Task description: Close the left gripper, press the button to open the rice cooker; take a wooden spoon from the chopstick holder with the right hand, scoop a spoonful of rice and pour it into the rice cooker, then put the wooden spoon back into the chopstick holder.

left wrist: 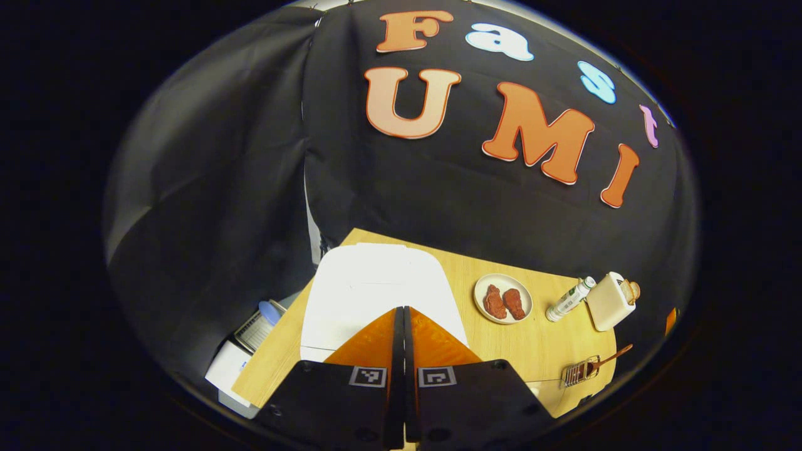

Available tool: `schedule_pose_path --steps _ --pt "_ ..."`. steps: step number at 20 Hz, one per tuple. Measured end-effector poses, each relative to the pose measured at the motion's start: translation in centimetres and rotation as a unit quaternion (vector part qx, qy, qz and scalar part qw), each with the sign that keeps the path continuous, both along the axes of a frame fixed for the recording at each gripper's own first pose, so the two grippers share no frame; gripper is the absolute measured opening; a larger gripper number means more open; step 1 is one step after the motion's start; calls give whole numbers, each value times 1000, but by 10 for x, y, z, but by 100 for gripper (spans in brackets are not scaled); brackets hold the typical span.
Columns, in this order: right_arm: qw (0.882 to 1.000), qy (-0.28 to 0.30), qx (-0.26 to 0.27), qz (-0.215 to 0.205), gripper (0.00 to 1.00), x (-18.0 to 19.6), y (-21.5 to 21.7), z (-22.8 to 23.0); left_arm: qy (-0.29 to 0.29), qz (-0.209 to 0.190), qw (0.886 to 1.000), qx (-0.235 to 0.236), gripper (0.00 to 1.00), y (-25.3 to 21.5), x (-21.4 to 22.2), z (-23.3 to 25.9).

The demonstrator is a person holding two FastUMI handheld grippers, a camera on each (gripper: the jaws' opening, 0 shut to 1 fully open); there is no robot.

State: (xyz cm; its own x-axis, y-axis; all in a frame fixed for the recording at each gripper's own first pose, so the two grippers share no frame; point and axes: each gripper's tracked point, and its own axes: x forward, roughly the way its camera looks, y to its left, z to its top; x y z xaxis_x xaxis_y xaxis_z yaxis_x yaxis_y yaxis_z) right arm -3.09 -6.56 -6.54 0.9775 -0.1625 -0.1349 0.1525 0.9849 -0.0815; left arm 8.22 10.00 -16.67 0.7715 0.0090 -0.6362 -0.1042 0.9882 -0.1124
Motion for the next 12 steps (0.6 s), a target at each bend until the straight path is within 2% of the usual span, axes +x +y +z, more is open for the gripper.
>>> schedule_pose_path --steps 3,5,12 --pt "1000 4 -7 -14 95 -7 -6 -5 47 3 998 -28 6 10 6 -34" --pt "1000 10 -16 -20 95 -11 -9 -9 67 0 997 -40 3 14 11 -52" --pt "998 28 -32 -34 95 -19 -21 -18 126 2 990 -69 5 14 23 -96"
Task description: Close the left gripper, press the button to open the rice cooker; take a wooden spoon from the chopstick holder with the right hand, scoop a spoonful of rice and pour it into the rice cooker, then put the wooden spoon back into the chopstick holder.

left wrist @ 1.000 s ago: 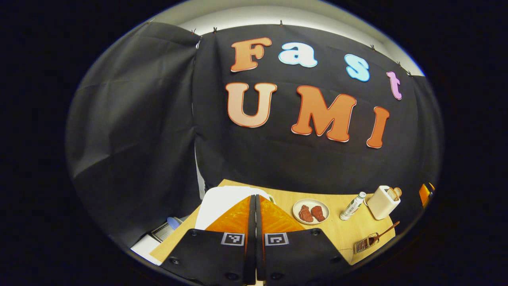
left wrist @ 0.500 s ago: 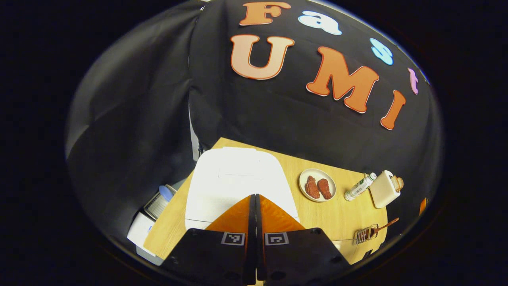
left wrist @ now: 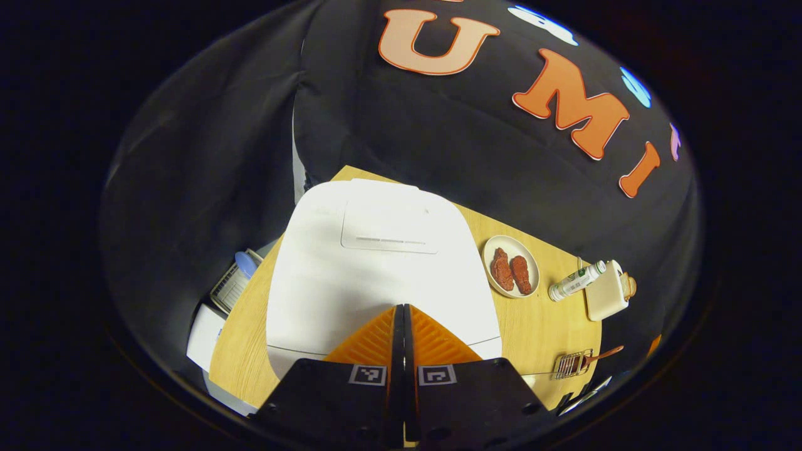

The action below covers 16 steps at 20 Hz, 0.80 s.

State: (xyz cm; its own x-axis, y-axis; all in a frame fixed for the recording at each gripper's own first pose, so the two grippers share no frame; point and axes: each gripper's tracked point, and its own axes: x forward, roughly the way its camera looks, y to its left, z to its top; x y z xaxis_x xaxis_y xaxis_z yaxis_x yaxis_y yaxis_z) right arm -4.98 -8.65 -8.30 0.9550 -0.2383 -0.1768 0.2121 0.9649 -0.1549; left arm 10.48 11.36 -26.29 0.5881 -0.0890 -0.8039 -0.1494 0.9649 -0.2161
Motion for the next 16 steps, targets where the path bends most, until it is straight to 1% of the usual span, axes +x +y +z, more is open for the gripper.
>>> schedule_pose_path --steps 1,2,5,6,7,9,12,14,16 --pt "1000 2 0 -2 95 -1 -2 -1 10 2 1000 -8 5 -1 -2 -4" --pt "1000 4 0 -2 95 -1 -2 -2 -4 5 1000 -7 5 2 6 -3" --pt "1000 14 -2 -3 95 0 -7 -9 32 5 999 0 5 -2 -8 -11" --pt "1000 17 -2 -2 95 0 -9 -11 23 15 1000 -2 5 -1 -3 -9" --pt "1000 20 -1 -2 95 1 -10 -14 29 19 999 -2 4 0 -3 -10" --pt "1000 30 8 3 96 2 -10 -23 19 21 1000 -1 5 0 -2 -8" --pt "998 59 33 13 95 4 -12 -46 -27 27 999 4 5 -2 -4 16" --pt "995 78 60 14 96 4 -16 -61 -81 34 996 16 5 4 2 43" --pt "992 95 82 15 95 5 -19 -76 -125 39 990 52 5 17 6 68"
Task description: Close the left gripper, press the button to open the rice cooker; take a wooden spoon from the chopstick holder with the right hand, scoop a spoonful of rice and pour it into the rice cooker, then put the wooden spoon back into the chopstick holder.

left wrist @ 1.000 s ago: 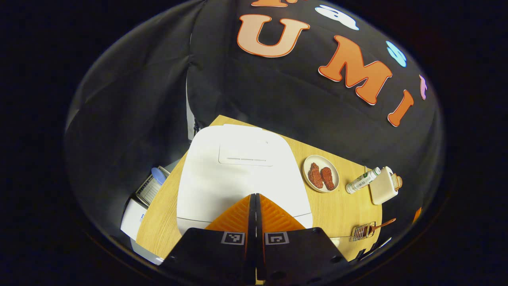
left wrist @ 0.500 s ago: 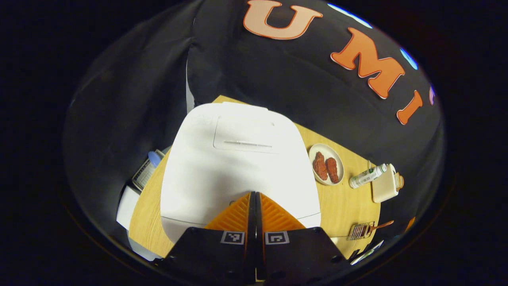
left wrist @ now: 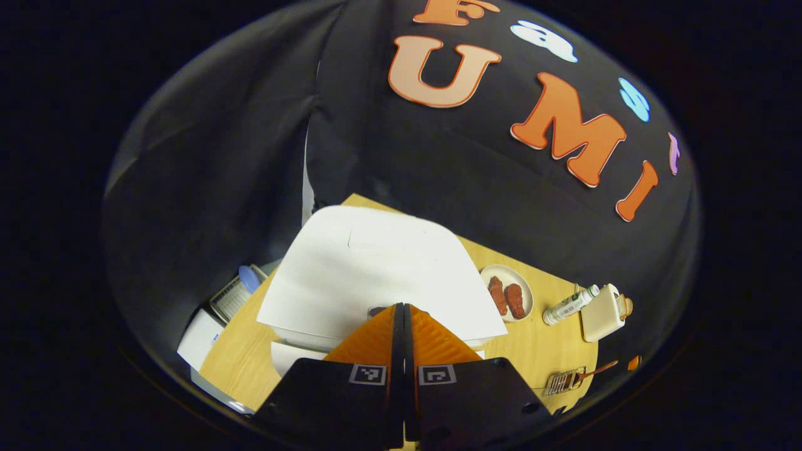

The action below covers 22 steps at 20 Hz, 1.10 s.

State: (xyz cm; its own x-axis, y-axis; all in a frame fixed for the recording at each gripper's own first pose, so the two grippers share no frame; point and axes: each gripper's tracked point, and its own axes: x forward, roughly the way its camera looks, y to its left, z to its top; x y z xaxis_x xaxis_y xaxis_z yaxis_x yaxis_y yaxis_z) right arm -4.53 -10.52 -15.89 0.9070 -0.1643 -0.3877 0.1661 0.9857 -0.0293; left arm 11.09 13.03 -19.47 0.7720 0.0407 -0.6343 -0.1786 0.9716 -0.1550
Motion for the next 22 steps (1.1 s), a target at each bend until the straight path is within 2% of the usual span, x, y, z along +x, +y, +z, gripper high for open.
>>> schedule_pose_path --steps 3,8,11,15,18,20,21,22 --pt "1000 24 10 -3 96 0 -9 -22 -49 -17 998 41 5 -8 -1 33" --pt "997 68 39 -10 96 2 -20 -61 -73 -30 995 55 5 -31 -18 41" --pt "995 88 47 -15 96 5 -32 -80 -113 -48 990 67 5 -50 -35 58" --pt "992 113 62 -12 95 10 -35 -109 -143 -49 981 121 5 -61 -57 83" --pt "989 121 82 -6 95 20 -34 -120 -155 -75 978 115 5 -90 -69 88" --pt "988 120 101 -4 93 31 -34 -126 -151 -81 979 111 24 -99 -77 86" --pt "986 122 114 0 91 35 -31 -130 -146 -88 979 112 41 -104 -84 84" --pt "985 122 125 3 86 39 -30 -134 -145 -85 979 119 48 -104 -89 85"
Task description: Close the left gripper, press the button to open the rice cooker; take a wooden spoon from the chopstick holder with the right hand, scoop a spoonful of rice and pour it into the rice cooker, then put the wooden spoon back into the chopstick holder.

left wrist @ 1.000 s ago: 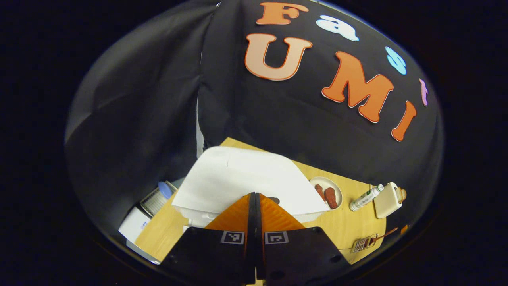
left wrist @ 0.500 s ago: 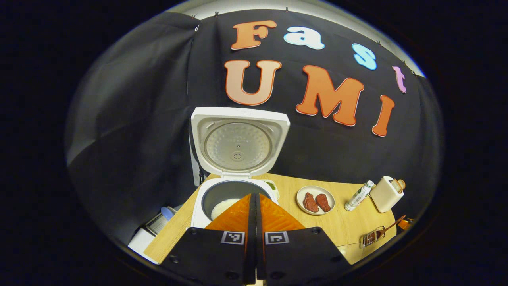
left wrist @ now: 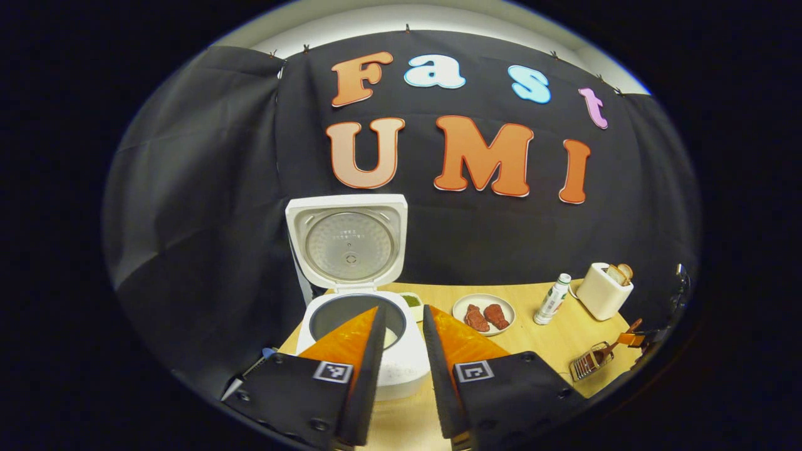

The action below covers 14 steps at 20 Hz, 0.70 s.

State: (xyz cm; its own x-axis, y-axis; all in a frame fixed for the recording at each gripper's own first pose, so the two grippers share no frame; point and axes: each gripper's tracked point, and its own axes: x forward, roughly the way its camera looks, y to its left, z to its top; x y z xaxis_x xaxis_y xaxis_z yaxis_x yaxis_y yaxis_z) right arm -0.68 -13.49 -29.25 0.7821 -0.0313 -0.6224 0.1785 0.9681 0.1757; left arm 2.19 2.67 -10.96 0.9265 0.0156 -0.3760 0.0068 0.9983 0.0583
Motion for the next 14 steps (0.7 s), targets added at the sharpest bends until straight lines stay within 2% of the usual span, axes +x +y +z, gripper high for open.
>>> schedule_pose_path --steps 1,2,4,5,7,8,9,10,14 --pt "1000 -1 8 -3 84 4 -1 -3 1 0 1000 1 58 -3 -5 -1" --pt "1000 -4 16 -8 79 9 -2 -5 4 -1 1000 -2 57 -8 -10 -2" --pt "999 -11 34 -15 72 17 -4 -7 6 2 1000 -7 71 -13 -19 -4" --pt "999 -10 40 -17 69 21 -4 -11 7 7 1000 -6 75 -14 -23 -6" --pt "999 -10 37 -21 57 24 -7 -16 14 12 1000 0 75 -15 -28 -10" --pt "999 -14 35 -24 41 25 -8 -16 17 15 1000 2 75 -14 -30 -12" --pt "999 -21 38 -28 40 27 -7 -15 20 15 1000 2 75 -15 -32 -13" --pt "998 -22 48 -28 28 26 -2 -12 22 16 1000 0 75 -16 -33 -14" --pt "998 -28 51 -40 18 14 0 -8 24 5 1000 -9 75 -21 -29 -16"
